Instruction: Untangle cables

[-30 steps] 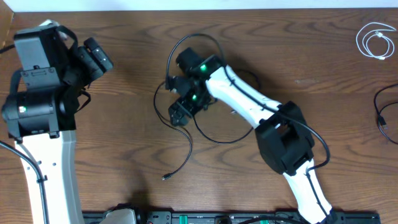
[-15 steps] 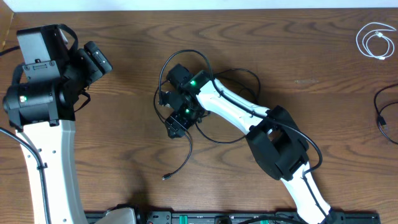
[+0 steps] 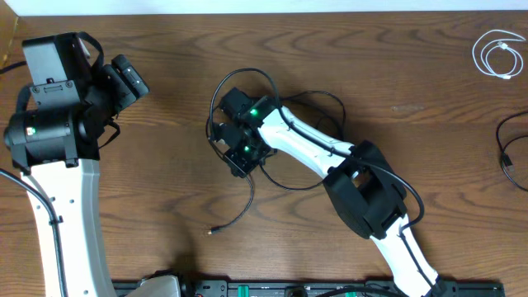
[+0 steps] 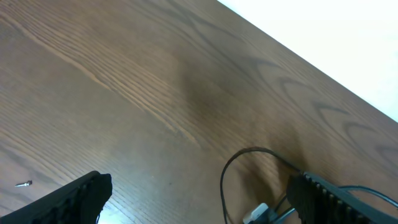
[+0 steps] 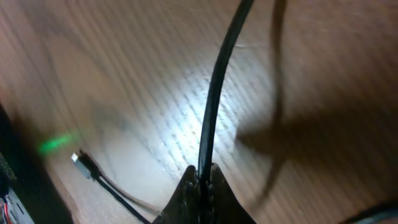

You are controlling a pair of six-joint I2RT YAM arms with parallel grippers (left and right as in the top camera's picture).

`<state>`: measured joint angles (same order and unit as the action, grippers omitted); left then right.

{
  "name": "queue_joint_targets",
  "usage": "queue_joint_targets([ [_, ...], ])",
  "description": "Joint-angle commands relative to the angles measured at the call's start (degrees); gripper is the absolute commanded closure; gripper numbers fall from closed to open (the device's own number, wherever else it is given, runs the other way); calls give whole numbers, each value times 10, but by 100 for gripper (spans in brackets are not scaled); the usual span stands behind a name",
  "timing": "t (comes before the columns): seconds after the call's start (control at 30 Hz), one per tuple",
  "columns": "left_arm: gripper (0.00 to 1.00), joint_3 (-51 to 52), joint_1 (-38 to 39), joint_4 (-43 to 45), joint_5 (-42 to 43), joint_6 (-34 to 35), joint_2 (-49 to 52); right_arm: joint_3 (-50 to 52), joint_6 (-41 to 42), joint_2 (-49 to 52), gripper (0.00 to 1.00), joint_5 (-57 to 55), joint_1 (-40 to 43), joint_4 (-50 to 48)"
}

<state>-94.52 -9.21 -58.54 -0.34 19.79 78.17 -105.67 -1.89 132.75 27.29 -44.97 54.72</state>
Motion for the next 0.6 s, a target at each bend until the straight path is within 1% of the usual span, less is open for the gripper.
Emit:
queue_joint_targets([
  [0.0,4,-3,-2,-2,-2,7,1,-16,10,-12,99,7,23,7],
  [0.17,4,-3,-2,-2,-2,7,1,-38,10,-71,99,-17,66,40],
  [0.3,4,-3,-2,-2,-2,7,1,-42,17,-135,99,-75,118,82],
  [0.4,4,-3,-2,-2,-2,7,1,-42,17,-175,99,-83,165,117],
  [0.57,4,-3,-2,-2,-2,7,1,-41,30,-188,99,-85,235,184],
])
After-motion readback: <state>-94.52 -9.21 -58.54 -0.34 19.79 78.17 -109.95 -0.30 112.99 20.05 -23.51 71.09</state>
